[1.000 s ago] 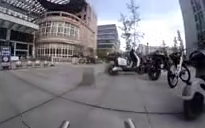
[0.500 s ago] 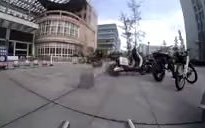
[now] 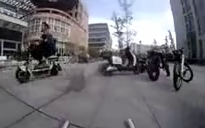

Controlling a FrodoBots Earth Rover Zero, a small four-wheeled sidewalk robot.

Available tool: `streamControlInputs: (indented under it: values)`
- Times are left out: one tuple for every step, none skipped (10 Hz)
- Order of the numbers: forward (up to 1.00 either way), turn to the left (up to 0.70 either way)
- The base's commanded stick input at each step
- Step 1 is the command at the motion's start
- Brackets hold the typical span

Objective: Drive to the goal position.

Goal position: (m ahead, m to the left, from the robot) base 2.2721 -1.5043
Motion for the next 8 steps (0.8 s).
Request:
streamControlInputs:
  values:
    - [0.00,-0.45]
    - [0.00,-0.45]
    - [0.00,-0.45]
    - [0.00,-0.45]
    - [0.00,-0.45]
    - [0.45,-0.19]
    - [0.45,0.00]
    - [0.45,0.00]
